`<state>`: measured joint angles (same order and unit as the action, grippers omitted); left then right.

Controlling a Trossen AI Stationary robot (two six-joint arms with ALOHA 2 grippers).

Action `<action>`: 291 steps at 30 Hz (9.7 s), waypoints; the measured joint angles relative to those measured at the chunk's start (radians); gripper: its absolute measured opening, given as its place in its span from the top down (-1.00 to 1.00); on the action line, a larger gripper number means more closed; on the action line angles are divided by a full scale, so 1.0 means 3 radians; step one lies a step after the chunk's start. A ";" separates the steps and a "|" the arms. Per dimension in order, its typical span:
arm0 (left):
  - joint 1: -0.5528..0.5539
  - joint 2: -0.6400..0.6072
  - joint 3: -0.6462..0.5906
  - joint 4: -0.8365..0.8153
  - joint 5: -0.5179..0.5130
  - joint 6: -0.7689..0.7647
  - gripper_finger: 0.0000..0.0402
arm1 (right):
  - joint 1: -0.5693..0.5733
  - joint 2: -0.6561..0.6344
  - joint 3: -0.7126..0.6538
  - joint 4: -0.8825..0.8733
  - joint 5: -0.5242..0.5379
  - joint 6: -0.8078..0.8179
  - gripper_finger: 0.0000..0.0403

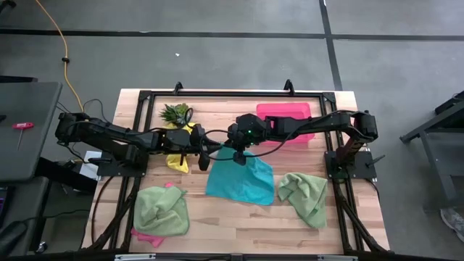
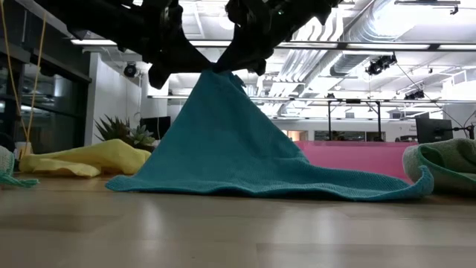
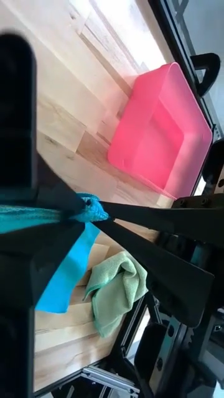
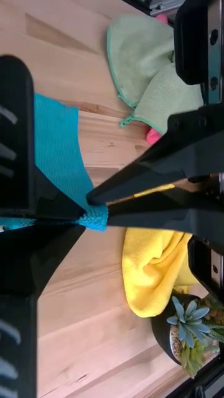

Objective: Fold microfiber towels
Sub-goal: Fold the blue microfiber cloth

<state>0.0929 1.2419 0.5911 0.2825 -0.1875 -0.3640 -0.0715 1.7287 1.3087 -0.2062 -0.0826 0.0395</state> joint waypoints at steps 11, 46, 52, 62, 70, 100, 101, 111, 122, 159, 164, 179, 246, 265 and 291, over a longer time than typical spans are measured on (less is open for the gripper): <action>0.0000 0.0000 0.0000 0.0006 -0.0014 0.0009 0.99 | 0.0000 0.0000 0.0000 0.0001 0.0001 0.0019 1.00; 0.0121 0.0065 0.1688 -0.2814 0.0501 0.2029 1.00 | -0.0115 -0.0657 -0.0785 -0.1102 0.0173 0.0070 0.16; 0.0195 0.0423 0.2451 -0.3124 -0.0069 0.3098 1.00 | -0.0330 -0.1210 -0.0783 -0.1083 0.0559 0.0030 0.16; -0.0236 0.0726 0.2963 -0.3382 -0.0001 0.3249 1.00 | -0.0532 -0.1627 -0.0782 -0.1100 0.0629 0.0191 0.16; -0.0700 0.0720 0.2107 -0.3426 0.0181 0.2008 1.00 | -0.0530 -0.1637 -0.0821 -0.1064 0.0366 0.0193 0.16; -0.0793 0.0717 0.1072 -0.2495 -0.0112 0.0204 1.00 | 0.0027 -0.0132 -0.1358 -0.0004 -0.0122 0.0569 0.16; -0.0793 0.0717 0.1072 -0.2495 -0.0123 0.0199 1.00 | 0.0034 -0.0128 -0.1358 0.0002 -0.0239 0.0588 0.16; -0.0791 0.0717 0.1072 -0.2483 -0.0286 0.0199 1.00 | 0.0168 -0.0128 -0.1358 -0.0089 -0.1022 0.0714 0.16; -0.0791 0.0717 0.1072 -0.2442 -0.0286 0.0176 1.00 | 0.0443 -0.0128 -0.1358 -0.0214 -0.0790 0.0496 0.16; -0.0791 0.0717 0.1073 -0.2415 -0.0283 0.0075 1.00 | 0.1160 0.0141 -0.1348 -0.0293 0.0266 -0.0536 0.44; -0.0791 0.0717 0.1073 -0.2413 -0.0283 -0.0027 1.00 | 0.1160 0.0145 -0.1349 -0.0249 0.0276 -0.0402 0.81; -0.0571 0.0359 0.1334 -0.2363 -0.0070 -0.0020 1.00 | 0.0752 -0.0827 -0.1368 -0.0929 0.0143 0.0320 0.99; -0.1535 -0.0275 0.0365 -0.2089 -0.1064 -0.0980 1.00 | 0.1027 -0.0805 -0.0502 -0.1950 0.0183 0.0702 1.00; -0.1879 0.0654 0.0326 -0.1668 0.0632 -0.1986 1.00 | 0.1513 0.0231 -0.0506 -0.1083 -0.1242 0.1154 1.00; -0.1328 0.0642 0.0327 -0.1760 -0.0366 -0.1454 1.00 | 0.0804 -0.0049 -0.0507 -0.1750 -0.0566 0.0879 1.00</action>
<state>-0.3054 1.4345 0.6891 -0.2454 -0.2975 -0.8001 0.1696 1.7140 1.1564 -0.7311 -0.2524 0.3031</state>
